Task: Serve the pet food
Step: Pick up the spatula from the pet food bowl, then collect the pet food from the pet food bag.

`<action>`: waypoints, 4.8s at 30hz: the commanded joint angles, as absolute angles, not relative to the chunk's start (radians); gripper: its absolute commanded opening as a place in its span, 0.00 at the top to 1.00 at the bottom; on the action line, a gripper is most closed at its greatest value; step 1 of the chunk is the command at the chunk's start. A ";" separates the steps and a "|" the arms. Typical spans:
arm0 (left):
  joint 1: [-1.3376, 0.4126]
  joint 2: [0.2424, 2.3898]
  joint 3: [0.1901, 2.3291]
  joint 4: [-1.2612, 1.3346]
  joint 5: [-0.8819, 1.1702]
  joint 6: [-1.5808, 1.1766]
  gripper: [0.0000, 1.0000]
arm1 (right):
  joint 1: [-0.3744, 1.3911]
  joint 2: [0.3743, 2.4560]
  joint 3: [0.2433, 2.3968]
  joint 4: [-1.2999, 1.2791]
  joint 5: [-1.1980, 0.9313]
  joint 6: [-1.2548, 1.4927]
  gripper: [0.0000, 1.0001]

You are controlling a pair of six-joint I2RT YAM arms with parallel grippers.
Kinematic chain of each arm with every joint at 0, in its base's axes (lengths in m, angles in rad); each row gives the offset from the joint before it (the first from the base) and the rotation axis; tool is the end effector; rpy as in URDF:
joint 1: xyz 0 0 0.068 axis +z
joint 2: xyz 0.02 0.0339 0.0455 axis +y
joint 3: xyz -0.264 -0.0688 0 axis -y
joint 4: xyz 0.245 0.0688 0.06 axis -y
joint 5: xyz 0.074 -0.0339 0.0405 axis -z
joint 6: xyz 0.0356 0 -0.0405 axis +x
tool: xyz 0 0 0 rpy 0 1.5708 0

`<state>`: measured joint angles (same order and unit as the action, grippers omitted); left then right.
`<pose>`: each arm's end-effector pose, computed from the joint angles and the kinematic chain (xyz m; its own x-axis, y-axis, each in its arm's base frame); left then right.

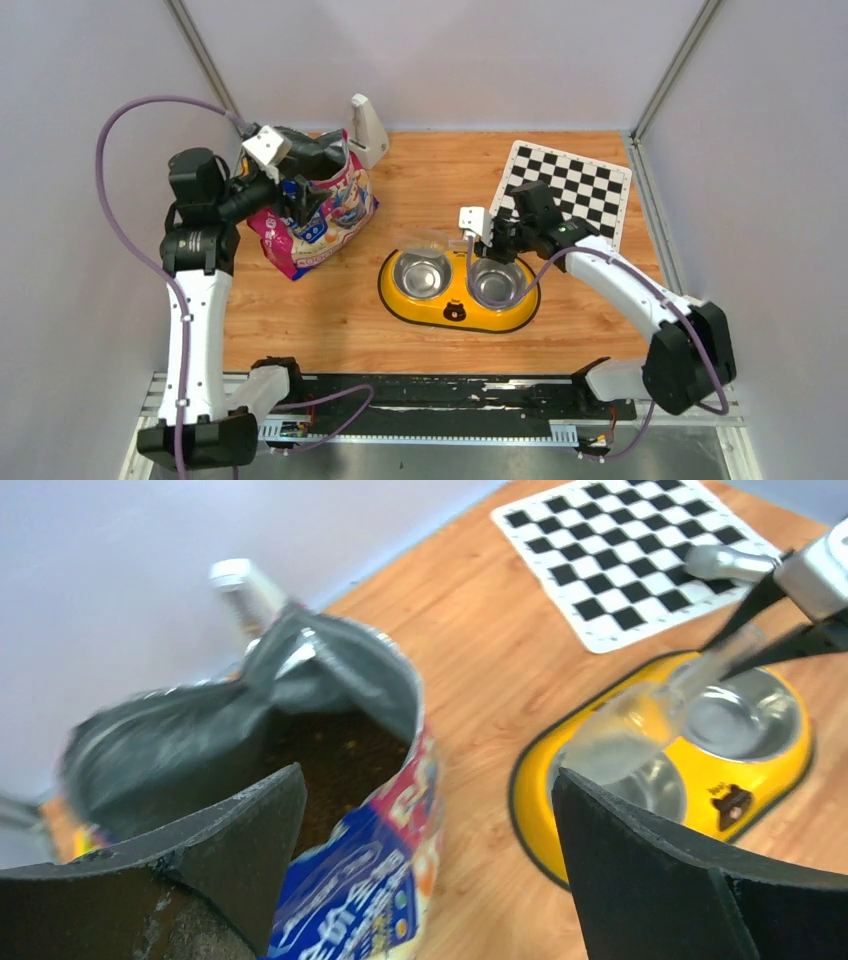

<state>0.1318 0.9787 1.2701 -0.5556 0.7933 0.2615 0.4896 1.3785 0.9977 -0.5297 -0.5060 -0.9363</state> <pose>0.1874 -0.0008 0.4346 -0.0976 0.1700 -0.9806 0.6367 0.7680 0.0698 0.2423 0.1487 0.2542 0.1294 -0.7293 -0.6719 -0.9607 0.0756 -0.2671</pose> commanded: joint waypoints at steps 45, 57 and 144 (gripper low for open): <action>-0.285 1.586 1.640 -0.641 0.990 -0.153 0.96 | 0.584 0.987 0.869 -0.077 -0.322 -0.834 1.00; -0.295 1.576 1.604 -0.599 1.087 -0.181 1.00 | 0.603 1.116 1.016 -0.194 -0.470 -0.858 0.01; 0.209 1.659 1.917 -0.886 0.414 0.348 0.34 | 0.704 1.206 1.322 -0.434 -0.347 -0.620 1.00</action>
<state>0.2237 1.6314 1.9091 -0.9230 0.4541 0.3134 0.6849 1.2007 1.2652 -0.4339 -0.3653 -0.6437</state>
